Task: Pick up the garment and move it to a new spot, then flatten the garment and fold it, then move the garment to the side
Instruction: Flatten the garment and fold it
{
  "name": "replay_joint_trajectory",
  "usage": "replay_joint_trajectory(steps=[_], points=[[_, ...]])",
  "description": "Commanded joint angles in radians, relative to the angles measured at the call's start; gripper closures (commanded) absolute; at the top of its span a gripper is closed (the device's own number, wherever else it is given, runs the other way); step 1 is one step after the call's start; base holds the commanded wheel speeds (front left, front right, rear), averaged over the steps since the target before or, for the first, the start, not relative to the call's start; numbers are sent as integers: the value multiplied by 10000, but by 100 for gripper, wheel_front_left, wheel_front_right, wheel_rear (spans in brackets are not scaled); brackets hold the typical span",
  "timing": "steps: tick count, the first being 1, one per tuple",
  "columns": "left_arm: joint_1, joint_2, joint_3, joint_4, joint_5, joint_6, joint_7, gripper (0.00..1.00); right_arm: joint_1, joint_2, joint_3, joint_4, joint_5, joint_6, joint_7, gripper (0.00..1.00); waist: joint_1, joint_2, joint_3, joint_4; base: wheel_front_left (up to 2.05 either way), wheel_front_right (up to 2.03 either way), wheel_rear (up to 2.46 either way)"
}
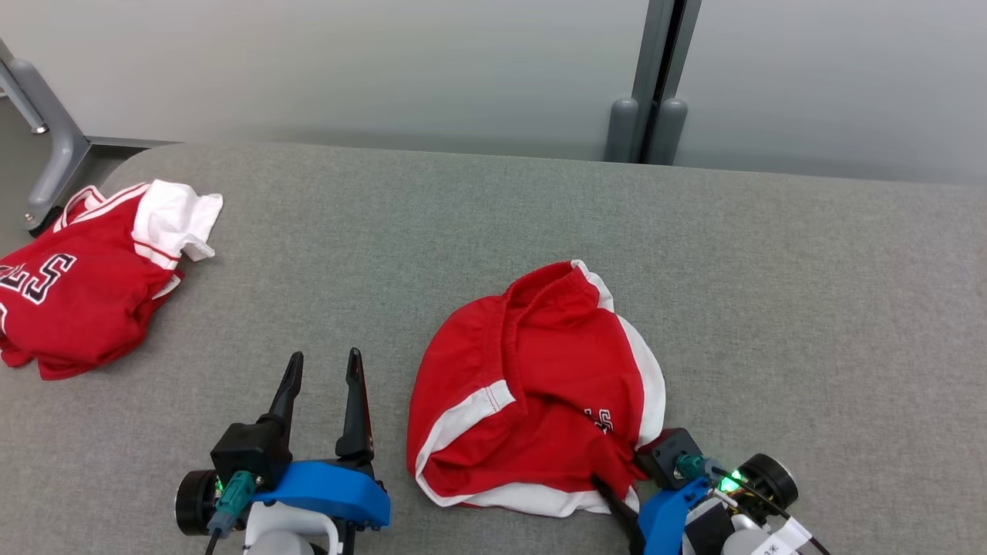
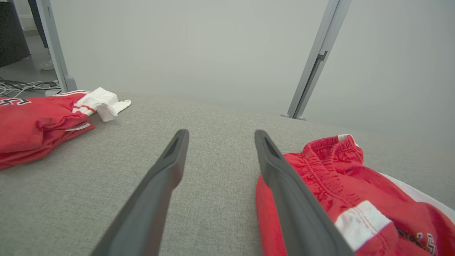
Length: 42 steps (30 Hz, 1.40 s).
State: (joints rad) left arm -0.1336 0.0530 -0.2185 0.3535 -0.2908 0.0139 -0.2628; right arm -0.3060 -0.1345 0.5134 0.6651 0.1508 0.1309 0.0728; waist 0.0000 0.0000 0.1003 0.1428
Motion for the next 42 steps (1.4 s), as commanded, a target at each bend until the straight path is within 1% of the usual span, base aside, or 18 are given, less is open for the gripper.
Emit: replay_joint_trajectory(steps=[1, 2, 7, 11, 17, 21, 22, 23, 24, 28, 32, 35, 39, 42], points=[[-176, -14, 16, -41, -37, 9, -31, 0, -127, 5, 18, 299, -79, -2, -22, 92, 0, 0, 20, 6, 0, 0, 0], [-166, -15, 23, -46, -39, 14, -31, 0, -209, 44, -5, 390, -83, -2, -80, 100, 0, 0, 28, 4, 0, 0, 0], [-108, -21, 95, -95, -41, 43, -31, 0, -642, -50, -512, 433, -152, -3, -552, 100, 0, 0, 25, -93, 0, 0, 0], [-93, -21, 106, -148, -26, 64, -31, 0, -895, -483, -1100, 204, -345, -2, -517, 100, 0, 0, -4, -198, 0, 0, 0], [-110, -27, 27, -214, -49, 54, -31, 0, -925, -1188, -2342, -65, -700, -2, -174, 100, 0, 0, 37, -245, 0, 0, 0], [-125, -29, -19, -209, -70, 38, -31, 0, -564, -1122, -3118, -240, -851, -2, -105, 100, 0, 0, 91, -248, 0, 0, 0], [-129, -30, -21, -200, -76, 35, -31, 0, -474, -1022, -3276, -262, -782, -2, -126, 84, 0, 0, 95, -256, 0, 0, 0], [-130, -31, -19, -192, -71, 36, -31, 0, -404, -933, -3379, -276, -720, 0, -148, 27, 0, 0, 91, -265, 0, 0, 0], [-125, -30, -20, -178, -75, 42, -31, 0, -349, -890, -3512, -303, -695, 0, -183, 0, 0, 0, 79, -276, 0, 0, 0], [-150, -30, -62, -138, -35, 30, -31, 0, -39, -608, -3956, -564, -621, 0, -563, 0, 0, 0, -6, -340, 0, 0, 0], [-167, -32, -158, -58, 127, 15, -31, 0, 455, -318, -4604, -1124, -518, 0, -1125, 0, 0, 0, -216, -418, 0, 0, 0], [-215, -16, -385, 108, 227, -89, -25, 0, 1128, 88, -5391, -1990, -479, -2, -1508, 0, 0, 0, -443, -581, 0, 0, 0], [-339, -7, -663, 255, 360, -171, 32, 0, 1787, 537, -5918, -2908, -477, 0, -1682, 0, 0, 0, -678, -822, 0, 0, 0], [-413, -9, -1047, 436, 419, -375, 247, 0, 2204, 727, -6215, -3579, -397, 0, -1689, 0, 0, 0, -802, -1015, 0, 0, 0]])
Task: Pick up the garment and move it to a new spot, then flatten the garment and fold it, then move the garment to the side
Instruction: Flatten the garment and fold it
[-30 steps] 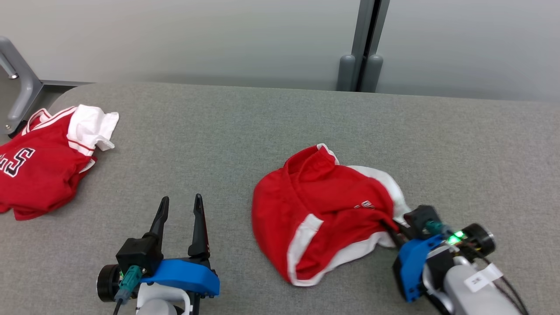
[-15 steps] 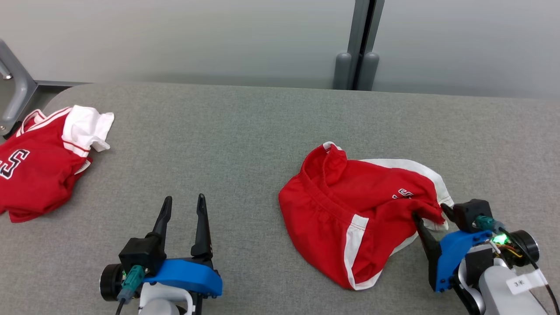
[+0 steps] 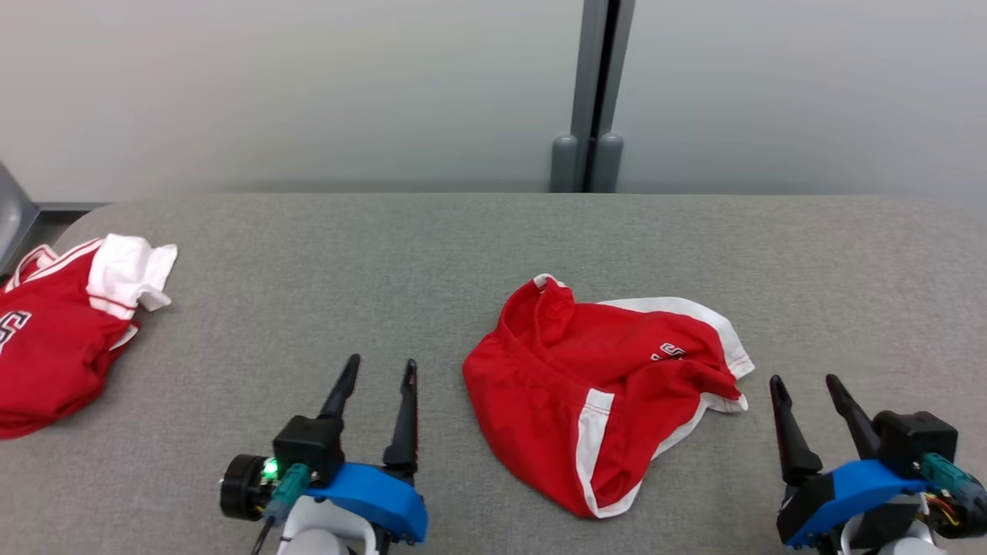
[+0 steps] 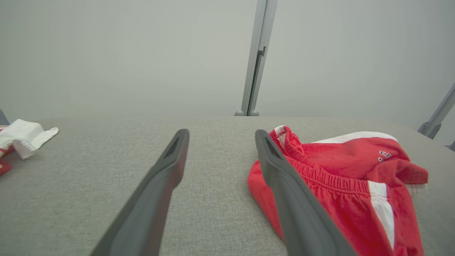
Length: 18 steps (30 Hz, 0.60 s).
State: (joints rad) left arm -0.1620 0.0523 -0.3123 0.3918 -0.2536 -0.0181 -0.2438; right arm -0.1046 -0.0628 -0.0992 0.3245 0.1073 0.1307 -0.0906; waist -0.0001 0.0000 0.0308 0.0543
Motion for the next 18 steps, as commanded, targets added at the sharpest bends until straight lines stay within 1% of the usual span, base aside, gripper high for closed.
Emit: replay_joint_trajectory(steps=[1, 3, 4, 7, 12, 16, 18], points=[[-172, -8, -255, 110, 80, -136, 144, 0, 323, 67, -138, -370, 56, 2, -17, 0, 1, 0, -144, -196, 0, 0, 0], [-363, -12, -601, 225, 168, -300, 319, 0, 534, 120, -170, -733, 158, 2, 79, 0, 1, 0, -196, -303, 0, 0, 0], [-363, -12, -601, 225, 168, -300, 319, 0, 534, 120, -170, -733, 158, 2, 79, 0, 1, 0, -196, -303, 0, 0, 0], [-679, -15, -1260, 514, 270, -596, 720, 0, 706, 130, 105, -1088, 558, 2, 209, 0, 1, 0, -226, -480, 0, 0, 0], [-1509, -19, -2794, 1205, 353, -1027, 1656, 0, 685, 114, 485, -1444, 826, 2, 360, 0, 1, 0, -148, -771, 0, 0, 0], [-2351, -6, -4048, 1973, 223, -1133, 2438, 0, 581, 116, 694, -1539, 854, 2, 429, 0, 1, 0, 22, -1030, 0, 0, 0], [-2797, -31, -4689, 2252, -49, -1137, 2693, 0, 503, 115, 787, -1554, 883, 2, 417, 0, 1, 0, 145, -1182, 0, 0, 0]])
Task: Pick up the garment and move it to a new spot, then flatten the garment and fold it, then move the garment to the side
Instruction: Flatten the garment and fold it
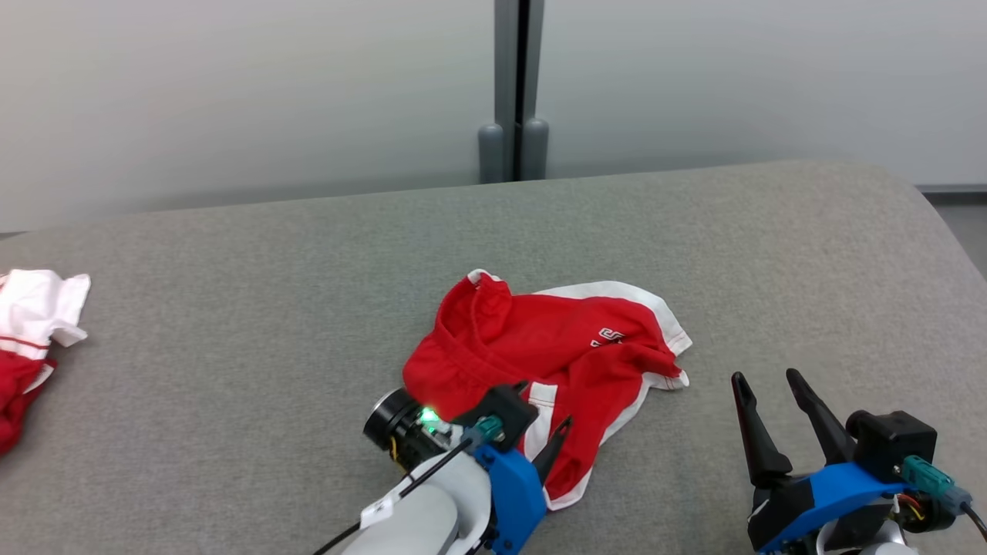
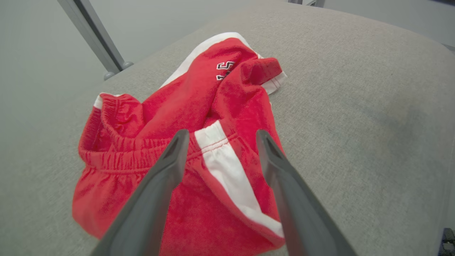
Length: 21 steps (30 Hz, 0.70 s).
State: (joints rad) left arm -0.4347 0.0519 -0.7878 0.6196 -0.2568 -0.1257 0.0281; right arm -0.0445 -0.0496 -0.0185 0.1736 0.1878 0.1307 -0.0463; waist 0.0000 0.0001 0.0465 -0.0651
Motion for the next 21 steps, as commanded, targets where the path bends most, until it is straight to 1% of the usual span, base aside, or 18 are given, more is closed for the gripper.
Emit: replay_joint_trajectory(steps=[1, 5, 8, 11, 16, 20, 21], points=[[-297, -18, -175, 92, -182, -63, 57, 0, -119, -22, 18, -35, 108, 2, -18, 0, 0, -1, 52, -63, 0, 0, 0], [-1228, -5, -1119, 608, -708, -66, 498, 0, -198, -15, 100, 35, 88, 2, -77, 0, 0, -1, 274, -304, 0, 0, 0], [-1917, 55, -1465, 1067, -1135, -41, 854, 0, -306, -20, 176, 125, 100, 2, -104, 0, 0, -1, 411, -473, 0, 0, 0], [-2352, 87, -1898, 1467, -1521, -42, 1495, 0, -336, -18, 163, 213, 96, 2, -159, 0, 0, -1, 473, -557, 0, 0, 0], [-2792, 215, -2923, 1476, -2407, -41, 2536, 0, -364, -17, 155, 352, 88, 2, -250, 0, 0, -1, 521, -600, 0, 0, 0], [-3008, 380, -3793, 1233, -3075, -42, 3141, 0, -378, -17, 157, 427, 81, 2, -297, 0, 0, -1, 522, -585, 0, 0, 0], [-3041, 435, -3988, 1155, -3193, -42, 3270, 16, -378, -17, 153, 440, 75, 2, -294, 0, 0, -1, 516, -568, 0, 0, 0]])
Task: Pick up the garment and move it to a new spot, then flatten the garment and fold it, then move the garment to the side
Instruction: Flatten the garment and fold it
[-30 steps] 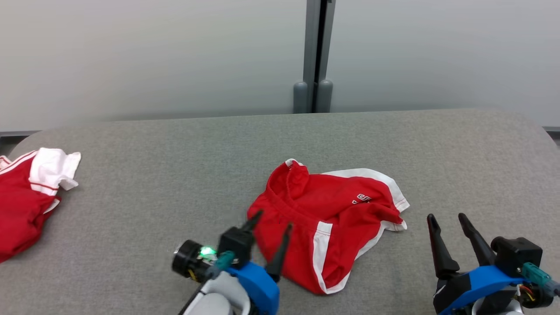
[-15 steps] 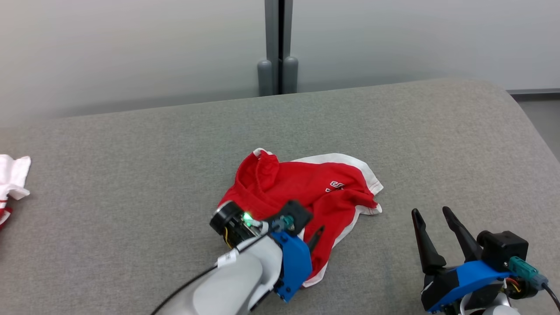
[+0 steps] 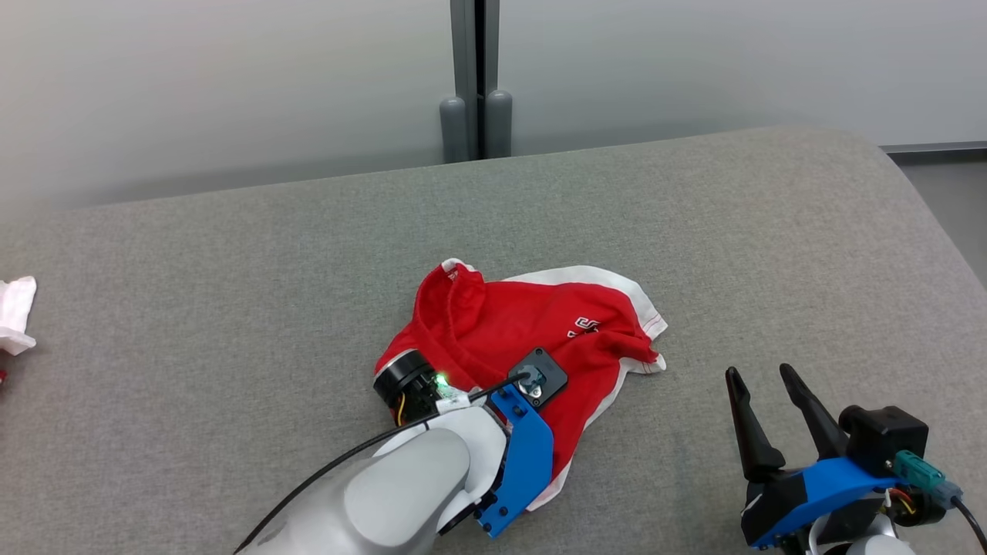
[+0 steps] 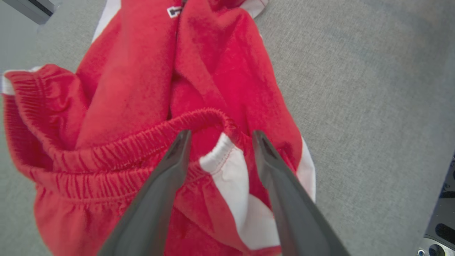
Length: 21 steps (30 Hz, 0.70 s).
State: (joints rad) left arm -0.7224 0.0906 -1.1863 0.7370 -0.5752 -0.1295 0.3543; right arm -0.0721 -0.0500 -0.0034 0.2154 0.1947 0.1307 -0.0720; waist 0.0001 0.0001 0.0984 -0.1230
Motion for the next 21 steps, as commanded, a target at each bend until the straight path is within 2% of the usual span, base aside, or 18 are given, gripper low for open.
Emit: replay_joint_trajectory(steps=[1, 2, 3, 8, 12, 13, 14, 15, 21], points=[[-191, 112, -197, -105, -121, -4, 143, 37, -95, -13, 0, 39, -4, 2, -45, 0, -1, -1, -8, 28, 0, 0, 0], [-229, 191, -325, -180, -215, -4, 240, 51, -84, -15, -1, 54, -12, 2, -50, 0, -1, -1, -17, 48, 0, 0, 0], [-270, 268, -450, -247, -289, -4, 352, 48, -73, -13, 7, 58, -20, 2, -50, 0, -1, -1, -27, 69, 0, 0, 0], [-215, 635, -823, -772, -667, -3, 1062, 60, -46, -13, 71, 121, -3, 2, -38, 0, -1, -1, -98, 166, 0, 0, 0], [-46, 842, -929, -1022, -753, -3, 1140, 69, -20, -13, 114, 170, 10, 2, -69, 0, -1, -1, -160, 216, 0, 0, 0], [-12, 855, -938, -1044, -725, -3, 1034, 78, -25, -15, 123, 183, 11, 2, -74, 0, -1, -1, -172, 224, 0, 0, 0], [41, 853, -947, -1042, -723, -4, 924, 93, -23, -13, 145, 184, 22, 2, -70, 0, -1, -1, -184, 232, 0, 0, 0], [78, 850, -956, -1015, -739, -3, 838, 100, -12, -13, 155, 186, 27, 2, -63, 0, -1, -1, -198, 240, 0, 0, 0], [112, 889, -746, -802, -920, -1, -158, 100, 150, -14, -21, 189, -31, 2, -97, 0, -1, -1, -321, 401, 0, 0, 0]])
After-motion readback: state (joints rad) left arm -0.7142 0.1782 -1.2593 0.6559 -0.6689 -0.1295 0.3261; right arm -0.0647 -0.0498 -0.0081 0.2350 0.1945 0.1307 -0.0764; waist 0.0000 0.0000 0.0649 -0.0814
